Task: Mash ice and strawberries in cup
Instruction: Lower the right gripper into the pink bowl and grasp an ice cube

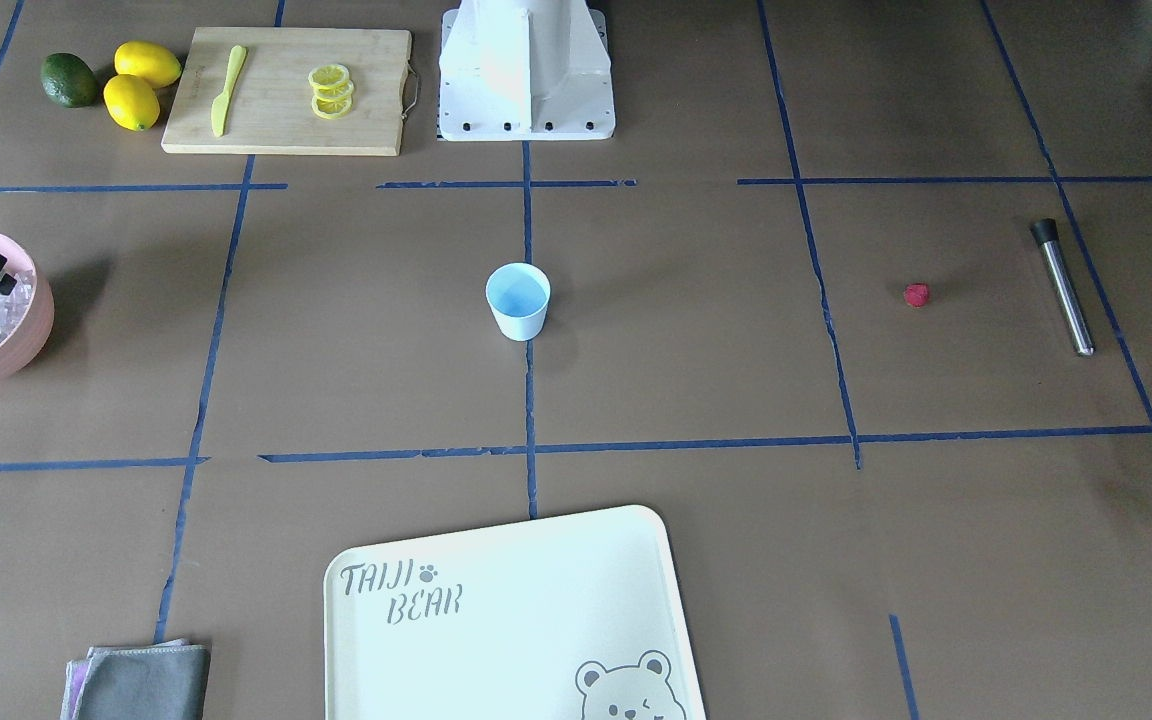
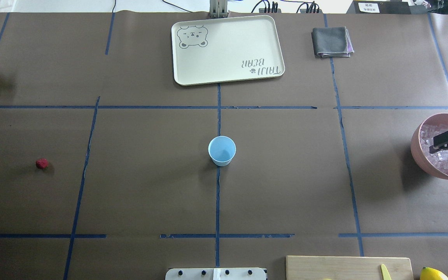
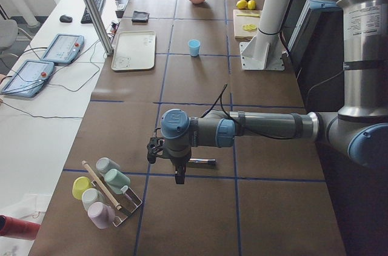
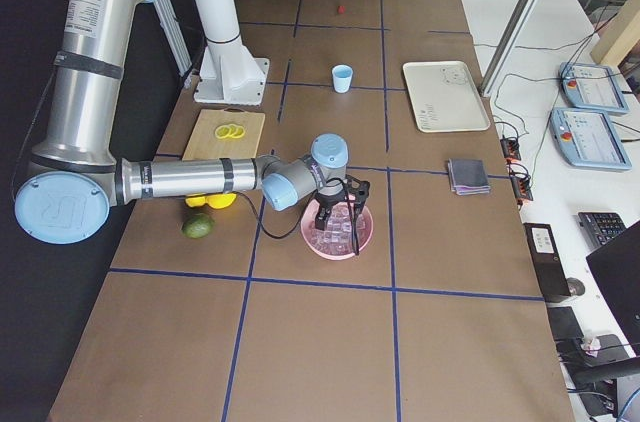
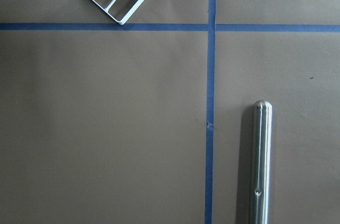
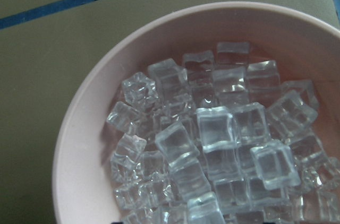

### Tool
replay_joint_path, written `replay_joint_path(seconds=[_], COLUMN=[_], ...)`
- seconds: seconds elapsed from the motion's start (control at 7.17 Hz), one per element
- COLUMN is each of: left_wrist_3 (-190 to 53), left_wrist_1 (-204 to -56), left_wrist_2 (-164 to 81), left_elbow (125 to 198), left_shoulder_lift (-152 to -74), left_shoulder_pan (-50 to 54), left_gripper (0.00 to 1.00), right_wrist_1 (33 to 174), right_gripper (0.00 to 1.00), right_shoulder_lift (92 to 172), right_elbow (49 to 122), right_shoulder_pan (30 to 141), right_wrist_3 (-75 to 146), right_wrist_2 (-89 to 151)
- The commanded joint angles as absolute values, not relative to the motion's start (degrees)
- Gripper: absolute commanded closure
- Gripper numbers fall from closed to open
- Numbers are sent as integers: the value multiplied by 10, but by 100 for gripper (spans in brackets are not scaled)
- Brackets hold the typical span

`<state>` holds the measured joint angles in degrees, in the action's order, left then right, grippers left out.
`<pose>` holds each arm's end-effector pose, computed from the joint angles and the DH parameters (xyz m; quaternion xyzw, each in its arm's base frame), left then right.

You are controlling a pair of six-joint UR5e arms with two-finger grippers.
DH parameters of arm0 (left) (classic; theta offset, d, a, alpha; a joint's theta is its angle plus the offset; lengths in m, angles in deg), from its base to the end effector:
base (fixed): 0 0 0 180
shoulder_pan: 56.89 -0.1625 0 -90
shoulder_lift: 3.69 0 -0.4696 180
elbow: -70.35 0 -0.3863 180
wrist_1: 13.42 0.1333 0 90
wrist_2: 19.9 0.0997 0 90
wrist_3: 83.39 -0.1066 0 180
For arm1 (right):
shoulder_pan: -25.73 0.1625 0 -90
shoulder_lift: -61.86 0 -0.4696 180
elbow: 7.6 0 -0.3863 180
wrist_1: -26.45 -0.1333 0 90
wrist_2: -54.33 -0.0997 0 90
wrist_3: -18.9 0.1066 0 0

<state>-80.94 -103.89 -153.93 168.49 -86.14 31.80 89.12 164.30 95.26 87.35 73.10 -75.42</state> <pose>-0.0495 -0.4269 0.6988 -0.0037 0.3749 -0.0058 0.9270 -0.1383 -0.3930 0.6444 -0.0483 -0.3968 0.1245 0.9081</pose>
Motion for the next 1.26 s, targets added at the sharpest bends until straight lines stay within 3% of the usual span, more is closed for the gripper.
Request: replay_joint_path(seconds=[0.0, 0.14, 0.42, 0.56, 0.7, 1.12], left_wrist_3=[-809, -810, -810, -810, -810, -810], left_wrist_1=[-1039, -1039, -1039, -1039, -1039, -1039], left_wrist_2=[-1539, -1539, -1539, -1539, -1539, -1539], left_elbow=[1685, 1685, 1685, 1686, 1686, 1687], left_shoulder_lift=[-861, -861, -862, -862, -861, -861], left_shoulder_pan=[318, 318, 318, 318, 318, 318], left_gripper=[0, 0, 0, 0, 0, 0], right_wrist_1=[894, 895, 894, 893, 891, 893], right_gripper=[13, 21, 73, 93, 100, 100], right_shoulder_lift=[1639, 1638, 1638, 1638, 1640, 1639], right_elbow=[949, 950, 949, 950, 953, 1028], right_shoulder_pan=[859, 859, 858, 858, 860, 860], right_wrist_3=[732, 735, 756, 756, 755, 755], right_wrist_2=[-734, -734, -733, -733, -732, -730])
